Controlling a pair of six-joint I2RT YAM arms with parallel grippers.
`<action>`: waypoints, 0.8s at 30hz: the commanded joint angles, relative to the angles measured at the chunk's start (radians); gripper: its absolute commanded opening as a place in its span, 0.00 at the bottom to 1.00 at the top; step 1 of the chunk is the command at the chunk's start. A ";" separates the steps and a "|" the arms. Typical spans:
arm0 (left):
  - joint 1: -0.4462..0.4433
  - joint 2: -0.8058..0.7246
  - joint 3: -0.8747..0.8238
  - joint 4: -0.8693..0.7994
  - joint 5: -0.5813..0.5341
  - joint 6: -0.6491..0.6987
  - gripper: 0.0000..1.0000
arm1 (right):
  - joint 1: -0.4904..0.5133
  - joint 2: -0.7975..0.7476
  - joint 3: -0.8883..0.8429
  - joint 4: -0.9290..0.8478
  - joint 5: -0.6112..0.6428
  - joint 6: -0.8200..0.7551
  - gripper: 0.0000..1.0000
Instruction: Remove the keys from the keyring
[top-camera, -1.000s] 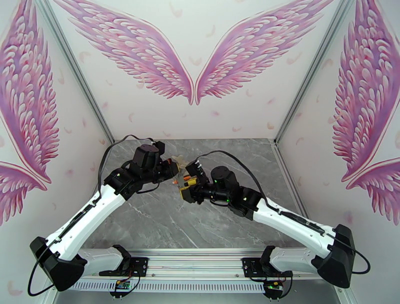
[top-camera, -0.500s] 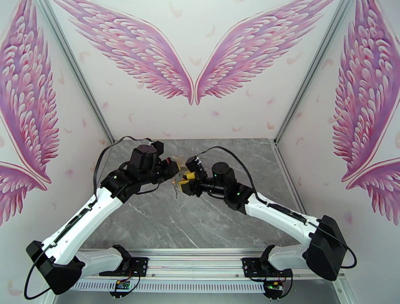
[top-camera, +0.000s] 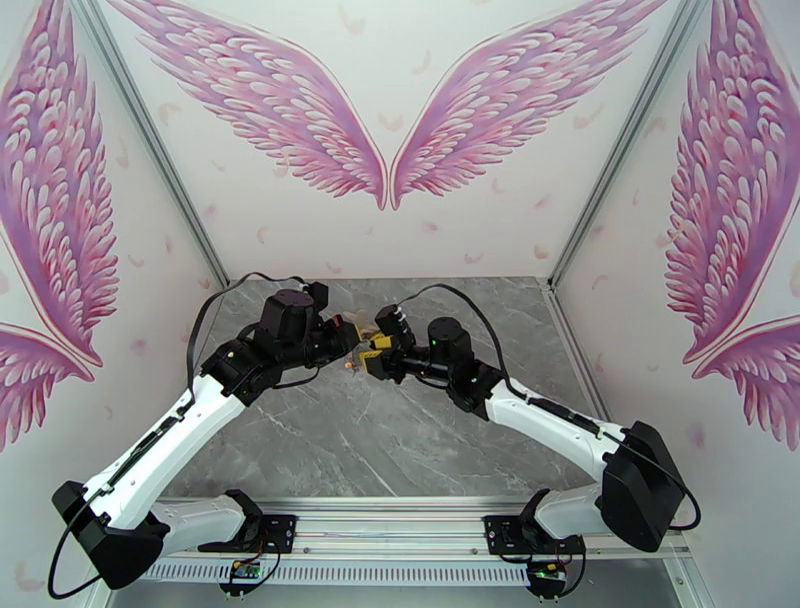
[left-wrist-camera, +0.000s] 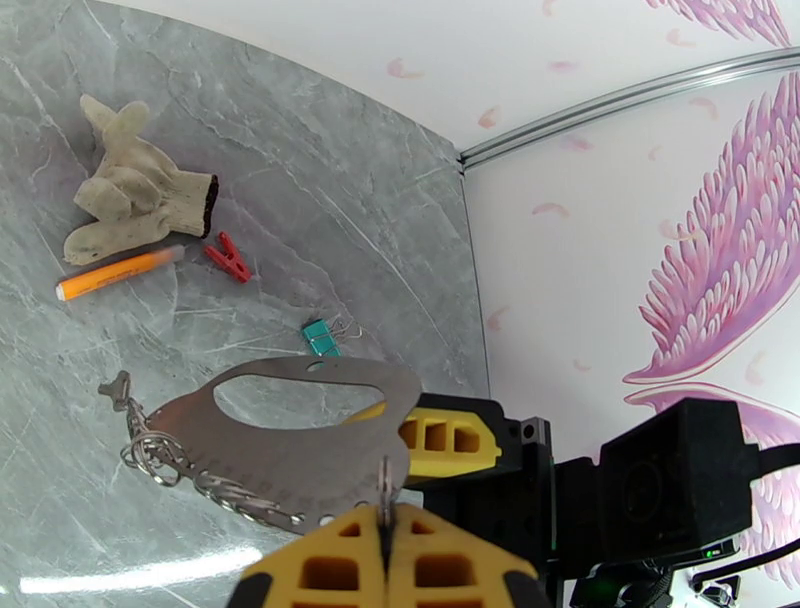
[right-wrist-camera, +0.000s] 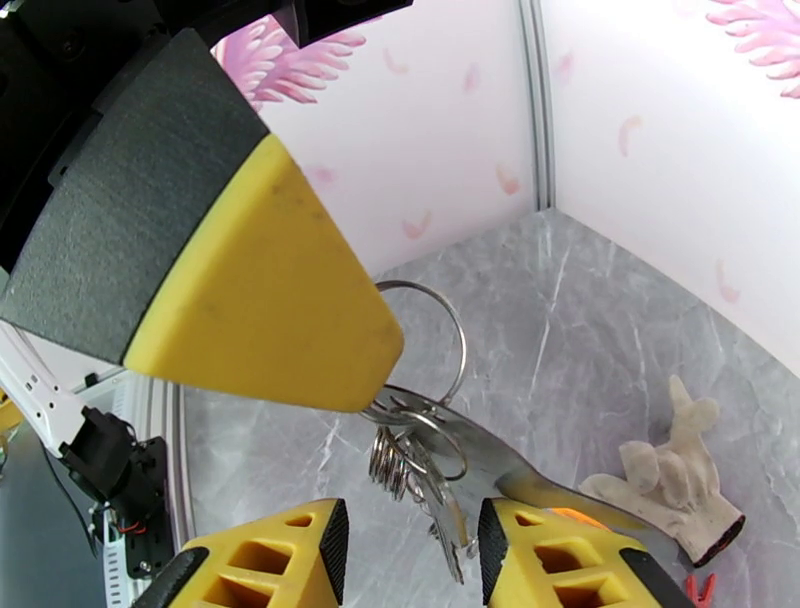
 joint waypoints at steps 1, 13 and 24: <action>-0.008 -0.006 0.042 0.028 0.013 0.007 0.00 | -0.009 -0.017 0.001 0.039 -0.019 -0.025 0.46; -0.019 0.013 0.058 0.011 0.004 0.036 0.00 | -0.026 -0.003 0.007 0.055 -0.170 -0.061 0.33; -0.023 0.012 0.054 0.025 0.009 0.027 0.00 | -0.048 -0.002 0.005 0.064 -0.151 -0.030 0.21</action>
